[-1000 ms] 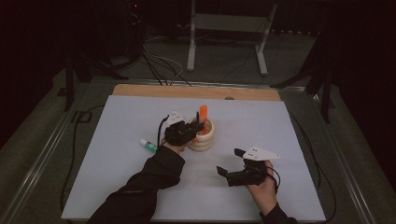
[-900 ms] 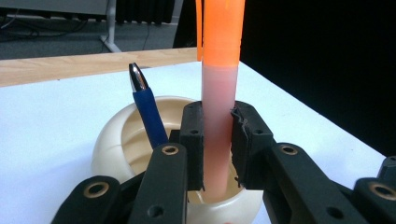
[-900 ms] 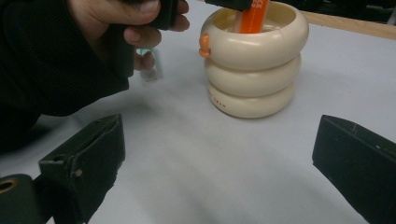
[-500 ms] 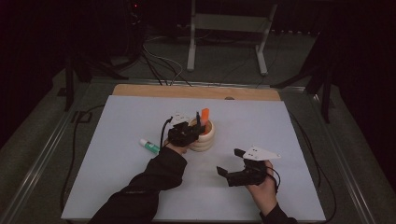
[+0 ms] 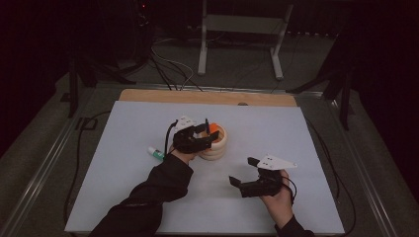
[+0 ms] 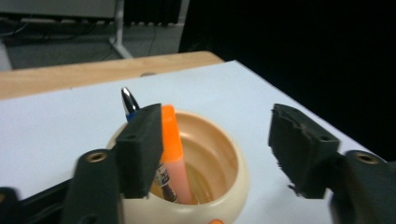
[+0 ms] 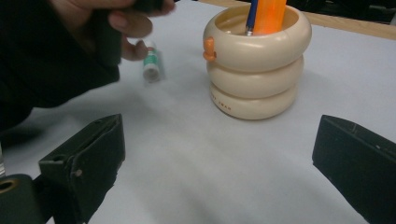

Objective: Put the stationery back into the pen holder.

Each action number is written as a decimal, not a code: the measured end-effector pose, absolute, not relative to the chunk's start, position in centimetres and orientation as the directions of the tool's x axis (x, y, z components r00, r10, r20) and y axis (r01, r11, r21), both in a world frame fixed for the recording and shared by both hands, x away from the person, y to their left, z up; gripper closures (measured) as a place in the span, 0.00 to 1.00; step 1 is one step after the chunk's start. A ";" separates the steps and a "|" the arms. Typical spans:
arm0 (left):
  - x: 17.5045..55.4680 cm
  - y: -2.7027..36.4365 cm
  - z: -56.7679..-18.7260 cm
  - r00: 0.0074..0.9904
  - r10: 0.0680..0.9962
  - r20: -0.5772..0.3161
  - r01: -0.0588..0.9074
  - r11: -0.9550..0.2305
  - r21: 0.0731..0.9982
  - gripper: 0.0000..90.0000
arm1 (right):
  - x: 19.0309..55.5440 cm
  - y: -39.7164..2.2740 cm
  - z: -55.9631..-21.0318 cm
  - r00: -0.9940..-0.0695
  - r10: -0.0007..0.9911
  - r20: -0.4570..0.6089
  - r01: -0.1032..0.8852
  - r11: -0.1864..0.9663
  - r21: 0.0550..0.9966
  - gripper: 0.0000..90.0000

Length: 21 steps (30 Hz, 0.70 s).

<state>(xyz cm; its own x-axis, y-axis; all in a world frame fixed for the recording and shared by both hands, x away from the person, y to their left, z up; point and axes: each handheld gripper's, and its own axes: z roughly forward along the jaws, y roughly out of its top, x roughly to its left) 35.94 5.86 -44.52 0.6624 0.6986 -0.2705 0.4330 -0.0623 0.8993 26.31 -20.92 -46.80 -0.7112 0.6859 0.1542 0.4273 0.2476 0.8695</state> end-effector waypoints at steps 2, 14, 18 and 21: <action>35.7 6.3 -44.1 0.679 0.682 -0.270 0.426 -0.068 0.902 0.26 | 26.3 -20.9 -46.8 -0.712 0.685 0.156 0.426 0.244 0.871 0.03; 33.8 9.8 -42.5 0.761 0.603 -0.239 0.360 -0.086 0.929 0.01 | 26.2 -20.8 -46.4 -0.710 0.683 0.171 0.424 0.221 0.878 0.03; 33.0 11.1 -42.4 0.776 0.589 -0.227 0.342 -0.089 0.935 0.00 | 26.2 -20.7 -46.3 -0.713 0.677 0.182 0.427 0.214 0.878 0.03; 32.4 12.0 -42.5 0.779 0.591 -0.210 0.325 -0.095 0.941 0.00 | 26.2 -20.4 -46.1 -0.718 0.669 0.192 0.431 0.210 0.878 0.03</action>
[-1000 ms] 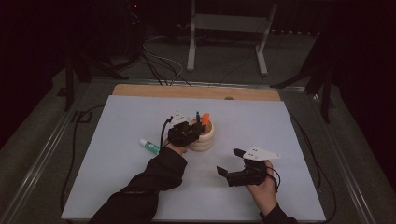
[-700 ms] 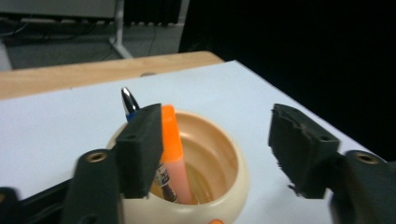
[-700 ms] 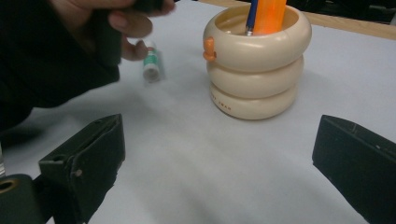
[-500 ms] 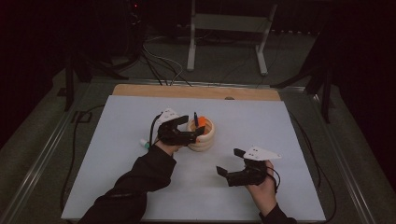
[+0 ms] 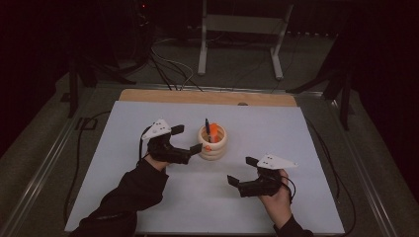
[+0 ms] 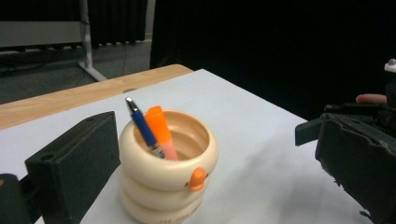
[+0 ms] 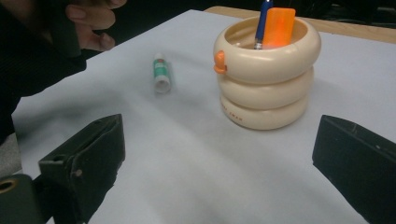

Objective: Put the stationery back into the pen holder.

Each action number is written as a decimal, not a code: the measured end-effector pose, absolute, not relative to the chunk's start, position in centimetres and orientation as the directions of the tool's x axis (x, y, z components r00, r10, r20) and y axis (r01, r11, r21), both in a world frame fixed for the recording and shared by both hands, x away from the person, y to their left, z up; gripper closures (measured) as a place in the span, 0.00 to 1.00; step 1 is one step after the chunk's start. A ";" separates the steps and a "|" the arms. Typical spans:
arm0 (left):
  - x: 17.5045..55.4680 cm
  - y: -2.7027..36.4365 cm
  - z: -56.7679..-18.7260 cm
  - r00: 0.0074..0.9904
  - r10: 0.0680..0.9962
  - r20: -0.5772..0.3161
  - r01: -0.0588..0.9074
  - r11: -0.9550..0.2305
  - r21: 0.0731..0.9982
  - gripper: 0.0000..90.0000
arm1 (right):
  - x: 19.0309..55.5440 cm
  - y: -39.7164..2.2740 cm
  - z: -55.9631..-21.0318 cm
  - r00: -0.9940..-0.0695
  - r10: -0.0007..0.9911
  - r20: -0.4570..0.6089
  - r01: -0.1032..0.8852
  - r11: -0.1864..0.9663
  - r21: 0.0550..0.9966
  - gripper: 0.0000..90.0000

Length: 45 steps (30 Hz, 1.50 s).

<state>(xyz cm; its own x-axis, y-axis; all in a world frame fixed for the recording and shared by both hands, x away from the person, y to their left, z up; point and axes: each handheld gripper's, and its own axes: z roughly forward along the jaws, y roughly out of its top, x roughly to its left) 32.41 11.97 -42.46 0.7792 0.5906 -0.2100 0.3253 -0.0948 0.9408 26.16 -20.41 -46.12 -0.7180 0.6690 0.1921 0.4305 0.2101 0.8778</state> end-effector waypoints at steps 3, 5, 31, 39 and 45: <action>31.8 12.8 -42.6 0.776 0.598 -0.200 0.317 -0.095 0.944 0.00 | 26.2 -20.3 -46.0 -0.718 0.666 0.204 0.437 0.203 0.876 0.02; 31.3 13.5 -42.8 0.779 0.597 -0.193 0.315 -0.107 0.943 0.00 | 26.2 -20.1 -45.7 -0.725 0.658 0.204 0.429 0.199 0.881 0.02; 25.2 17.9 -46.2 0.799 0.579 -0.161 0.296 -0.146 0.944 0.00 | 27.4 -14.9 -43.7 -0.807 0.570 0.152 0.351 0.257 0.900 0.03; 23.9 19.0 -46.4 0.803 0.574 -0.162 0.286 -0.132 0.949 0.00 | 28.0 -12.8 -43.5 -0.826 0.549 0.131 0.330 0.283 0.901 0.03; 23.3 19.4 -46.0 0.810 0.568 -0.142 0.258 -0.129 0.958 0.00 | 28.6 -11.1 -43.5 -0.833 0.537 0.130 0.328 0.291 0.899 0.03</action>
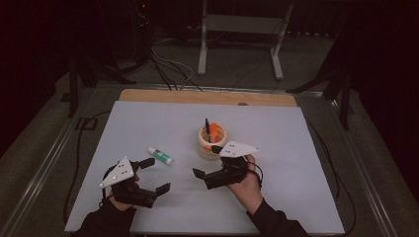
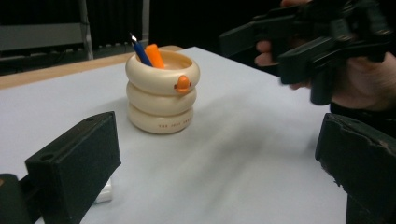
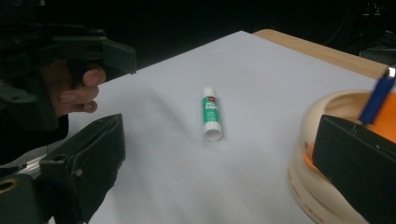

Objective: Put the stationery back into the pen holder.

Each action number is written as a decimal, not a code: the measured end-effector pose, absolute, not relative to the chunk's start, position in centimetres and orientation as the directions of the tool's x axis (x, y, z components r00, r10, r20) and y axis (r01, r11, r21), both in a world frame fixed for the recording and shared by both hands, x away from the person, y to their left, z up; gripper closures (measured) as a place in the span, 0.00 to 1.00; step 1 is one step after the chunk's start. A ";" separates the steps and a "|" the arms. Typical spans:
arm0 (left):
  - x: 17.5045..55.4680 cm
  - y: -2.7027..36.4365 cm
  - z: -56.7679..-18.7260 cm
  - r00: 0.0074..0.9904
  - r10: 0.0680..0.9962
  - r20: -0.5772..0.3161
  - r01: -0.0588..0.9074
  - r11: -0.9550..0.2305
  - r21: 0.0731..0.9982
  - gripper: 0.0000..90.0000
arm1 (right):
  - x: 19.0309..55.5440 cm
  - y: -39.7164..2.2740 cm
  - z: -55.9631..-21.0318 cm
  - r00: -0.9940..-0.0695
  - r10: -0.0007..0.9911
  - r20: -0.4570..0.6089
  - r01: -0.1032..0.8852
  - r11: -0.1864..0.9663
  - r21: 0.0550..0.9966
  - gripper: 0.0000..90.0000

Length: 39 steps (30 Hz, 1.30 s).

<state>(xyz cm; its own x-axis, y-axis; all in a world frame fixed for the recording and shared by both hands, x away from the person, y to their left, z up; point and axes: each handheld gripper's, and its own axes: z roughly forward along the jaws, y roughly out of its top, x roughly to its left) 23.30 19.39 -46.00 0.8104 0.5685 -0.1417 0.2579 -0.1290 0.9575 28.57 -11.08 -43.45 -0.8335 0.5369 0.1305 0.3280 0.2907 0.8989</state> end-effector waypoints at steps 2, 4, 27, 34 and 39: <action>23.2 19.4 -45.9 0.813 0.565 -0.140 0.253 -0.126 0.959 0.00 | 28.9 -9.7 -43.5 -0.843 0.524 0.123 0.319 0.302 0.898 0.03; 23.1 19.5 -45.8 0.815 0.562 -0.142 0.250 -0.121 0.961 0.00 | 29.1 -9.3 -43.5 -0.844 0.521 0.125 0.321 0.305 0.897 0.03; 22.7 19.9 -44.9 0.815 0.565 -0.129 0.220 -0.095 0.971 0.00 | 32.2 -2.9 -47.2 -0.846 0.499 0.190 0.396 0.349 0.849 0.03; 22.7 20.1 -44.9 0.815 0.565 -0.133 0.222 -0.092 0.971 0.00 | 33.1 -1.5 -48.3 -0.855 0.501 0.138 0.365 0.391 0.845 0.07; 22.7 20.1 -45.0 0.815 0.564 -0.136 0.227 -0.093 0.970 0.00 | 33.5 -0.6 -48.9 -0.880 0.462 0.113 0.329 0.418 0.847 0.07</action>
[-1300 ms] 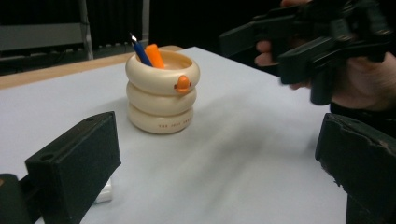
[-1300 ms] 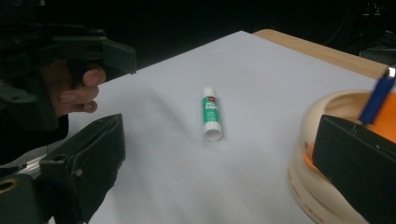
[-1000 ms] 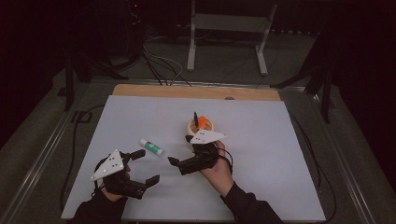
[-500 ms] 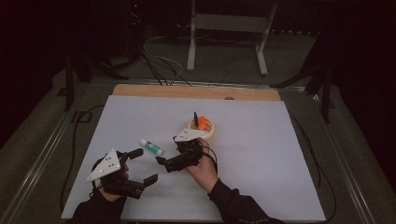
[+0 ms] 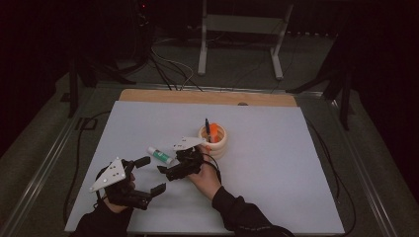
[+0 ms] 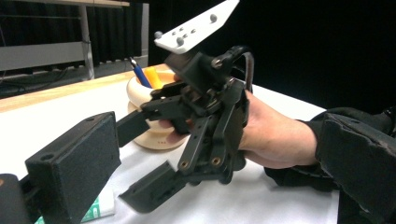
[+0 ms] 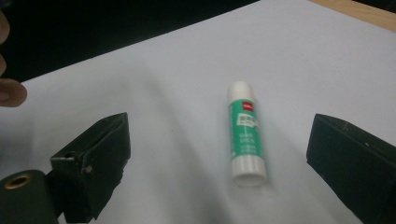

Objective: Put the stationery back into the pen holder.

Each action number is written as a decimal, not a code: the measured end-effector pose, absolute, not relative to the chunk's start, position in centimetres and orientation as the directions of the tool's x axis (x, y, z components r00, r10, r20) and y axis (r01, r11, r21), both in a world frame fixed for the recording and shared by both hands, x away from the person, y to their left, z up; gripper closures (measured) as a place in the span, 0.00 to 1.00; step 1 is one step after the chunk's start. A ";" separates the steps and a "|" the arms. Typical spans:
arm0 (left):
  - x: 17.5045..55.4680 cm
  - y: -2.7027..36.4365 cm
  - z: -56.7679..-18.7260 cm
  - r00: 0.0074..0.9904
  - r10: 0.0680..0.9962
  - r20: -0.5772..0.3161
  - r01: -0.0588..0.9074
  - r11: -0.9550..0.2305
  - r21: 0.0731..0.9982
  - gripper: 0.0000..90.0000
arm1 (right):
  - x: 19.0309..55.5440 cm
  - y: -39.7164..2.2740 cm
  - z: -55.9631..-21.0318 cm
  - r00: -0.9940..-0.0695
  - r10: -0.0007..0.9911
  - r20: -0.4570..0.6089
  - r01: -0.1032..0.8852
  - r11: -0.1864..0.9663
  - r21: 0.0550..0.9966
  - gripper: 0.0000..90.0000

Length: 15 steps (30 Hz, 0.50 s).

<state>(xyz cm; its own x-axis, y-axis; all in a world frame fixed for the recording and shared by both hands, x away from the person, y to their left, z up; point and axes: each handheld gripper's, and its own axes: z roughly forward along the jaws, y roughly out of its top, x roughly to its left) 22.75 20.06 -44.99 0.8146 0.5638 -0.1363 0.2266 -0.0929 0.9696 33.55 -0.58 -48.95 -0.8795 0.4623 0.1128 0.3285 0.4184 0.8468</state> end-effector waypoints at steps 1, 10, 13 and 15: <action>22.7 20.0 -45.0 0.814 0.565 -0.135 0.226 -0.093 0.970 0.00 | 33.6 -0.4 -49.1 -0.879 0.463 0.110 0.330 0.426 0.843 0.07; 22.8 20.0 -45.1 0.816 0.562 -0.136 0.229 -0.099 0.968 0.00 | 34.8 0.5 -50.7 -0.860 0.493 0.131 0.392 0.475 0.788 0.08; 22.8 20.0 -45.1 0.816 0.562 -0.136 0.230 -0.098 0.968 0.00 | 35.1 0.7 -51.1 -0.851 0.509 0.131 0.405 0.477 0.780 0.15; 22.8 20.0 -45.2 0.817 0.561 -0.136 0.231 -0.101 0.968 0.00 | 35.3 0.9 -51.4 -0.845 0.520 0.124 0.411 0.484 0.773 0.18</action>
